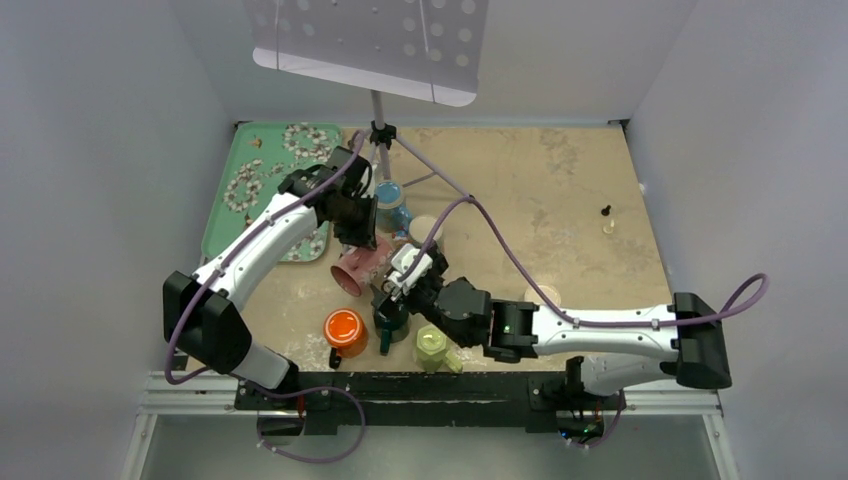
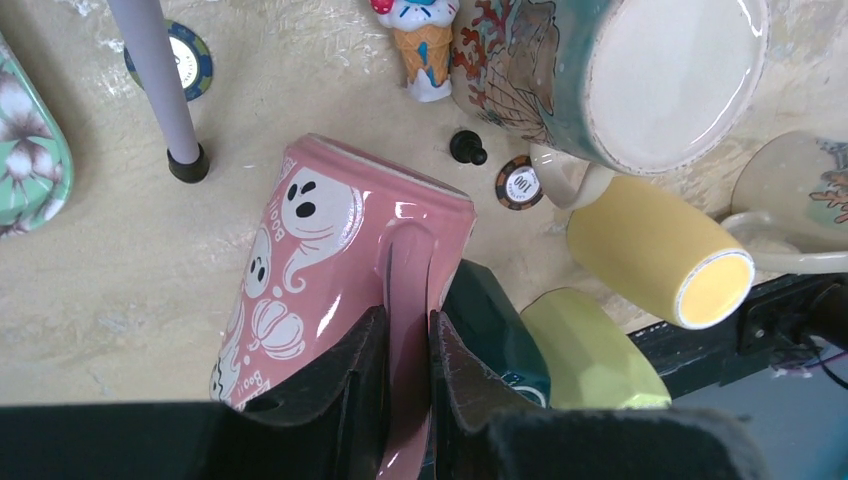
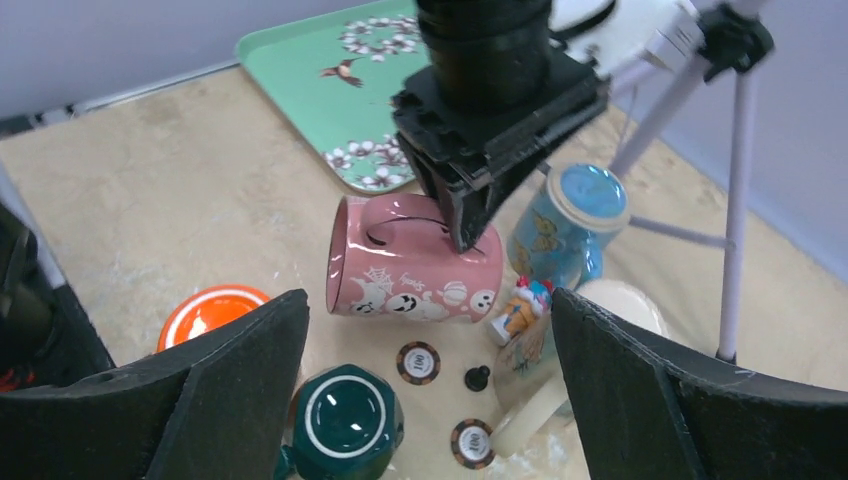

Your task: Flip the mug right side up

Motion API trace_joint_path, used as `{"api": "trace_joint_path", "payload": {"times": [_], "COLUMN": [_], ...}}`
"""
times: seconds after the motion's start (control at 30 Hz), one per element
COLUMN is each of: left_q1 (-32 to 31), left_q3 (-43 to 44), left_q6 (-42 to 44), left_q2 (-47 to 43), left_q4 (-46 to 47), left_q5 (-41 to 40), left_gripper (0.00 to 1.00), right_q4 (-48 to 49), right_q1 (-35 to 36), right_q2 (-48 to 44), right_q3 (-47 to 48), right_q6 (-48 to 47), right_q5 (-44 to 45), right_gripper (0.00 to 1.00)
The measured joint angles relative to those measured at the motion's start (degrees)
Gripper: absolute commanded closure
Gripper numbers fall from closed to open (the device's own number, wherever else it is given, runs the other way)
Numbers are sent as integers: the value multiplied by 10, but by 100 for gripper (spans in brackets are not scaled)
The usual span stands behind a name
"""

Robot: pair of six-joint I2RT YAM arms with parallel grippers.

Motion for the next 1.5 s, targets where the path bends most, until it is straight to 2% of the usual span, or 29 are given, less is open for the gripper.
{"api": "trace_joint_path", "payload": {"times": [0.1, 0.3, 0.43, 0.53, 0.7, 0.77, 0.9, 1.07, 1.4, 1.5], "left_q1": [1, 5, 19, 27, 28, 28, 28, 27, 27, 27], "left_q3": [0, 0, 0, 0, -4, -8, -12, -12, -12, -12], "left_q6": [-32, -79, -98, -108, -112, -118, -124, -125, -126, -130], "left_q2": [-1, -3, -7, -12, -28, -31, -31, -31, -31, -31], "left_q4": [0, 1, 4, 4, 5, 5, 4, 5, 7, 7], "left_q5": [-2, -8, -8, -9, -8, -5, 2, 5, 14, 15], "left_gripper": [100, 100, 100, 100, 100, 100, 100, 100, 100, 100], "right_q4": [-11, -109, -168, -231, -388, -424, -441, -512, -379, -336], "right_q1": [15, 56, 78, 84, 82, 80, 68, 40, 24, 20], "right_q2": [20, 170, 214, 259, 370, 389, 392, 395, 394, 393], "right_q3": [11, 119, 129, 169, 311, 321, 314, 315, 296, 294], "right_q6": [67, 235, 317, 375, 529, 563, 585, 635, 513, 468], "right_q5": [65, 172, 219, 256, 308, 318, 329, 341, 338, 337], "right_gripper": [4, 3, 3, 2, 2, 4, 6, 7, 9, 7]}}
